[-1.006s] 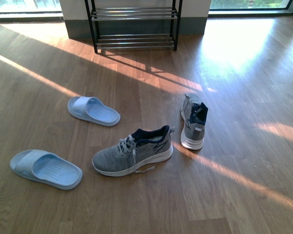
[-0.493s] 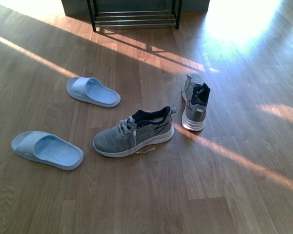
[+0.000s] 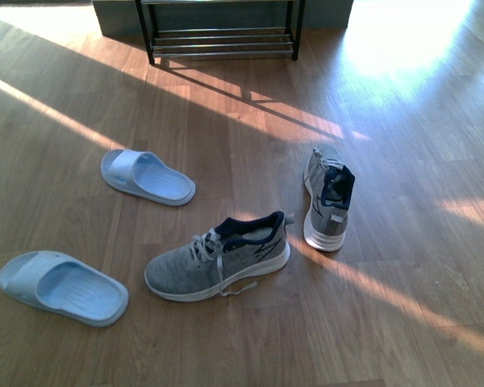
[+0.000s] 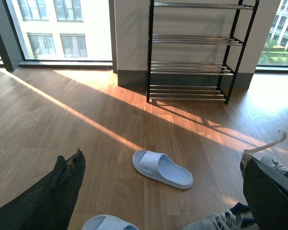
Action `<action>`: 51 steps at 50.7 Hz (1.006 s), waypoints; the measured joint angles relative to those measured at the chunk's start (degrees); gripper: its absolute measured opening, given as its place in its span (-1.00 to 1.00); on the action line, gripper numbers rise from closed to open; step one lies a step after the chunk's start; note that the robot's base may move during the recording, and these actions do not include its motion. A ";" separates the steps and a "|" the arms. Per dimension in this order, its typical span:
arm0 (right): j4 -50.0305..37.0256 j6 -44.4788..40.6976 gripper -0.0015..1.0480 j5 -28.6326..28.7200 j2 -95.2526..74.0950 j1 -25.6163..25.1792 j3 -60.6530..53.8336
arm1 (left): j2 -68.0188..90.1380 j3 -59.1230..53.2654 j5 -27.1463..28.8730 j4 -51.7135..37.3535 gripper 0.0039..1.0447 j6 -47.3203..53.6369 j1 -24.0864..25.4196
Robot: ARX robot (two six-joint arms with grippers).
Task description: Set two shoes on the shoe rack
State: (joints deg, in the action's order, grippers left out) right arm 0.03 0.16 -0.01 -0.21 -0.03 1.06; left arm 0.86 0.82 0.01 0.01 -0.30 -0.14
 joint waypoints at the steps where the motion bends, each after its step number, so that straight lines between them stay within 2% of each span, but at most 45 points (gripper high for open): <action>1: 0.00 0.00 0.82 0.00 0.00 0.00 0.00 | 0.00 0.00 -0.02 0.00 0.83 0.00 0.00; 40: 0.00 0.00 0.82 0.00 -0.04 0.00 0.00 | 0.00 0.00 -0.02 0.00 0.83 0.00 0.00; 41: 0.00 0.35 0.82 1.57 -0.28 -0.37 0.07 | 0.00 0.00 -0.02 0.00 0.83 0.00 0.00; 43: -0.63 1.40 0.82 10.25 -1.92 -2.99 0.26 | 0.00 0.00 0.00 0.00 0.83 -0.02 0.00; 44: -1.68 1.51 0.82 16.76 -4.39 -5.09 0.52 | 0.00 0.00 -0.02 0.00 0.83 0.00 0.00; 46: -4.37 1.49 0.82 24.06 -10.14 -6.29 1.27 | 0.00 0.00 -0.04 0.00 0.83 0.00 0.00; 48: -7.56 1.40 0.82 27.69 -17.03 -5.99 2.54 | 0.00 0.00 0.00 0.00 0.83 0.00 0.00; 51: -11.85 0.79 0.82 27.50 -28.48 -4.26 5.44 | 0.00 0.00 0.00 0.00 0.83 0.02 0.00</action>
State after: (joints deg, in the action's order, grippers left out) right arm -11.81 0.95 27.49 -28.69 -4.29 6.50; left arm 0.86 0.82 0.01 0.01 -0.27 -0.14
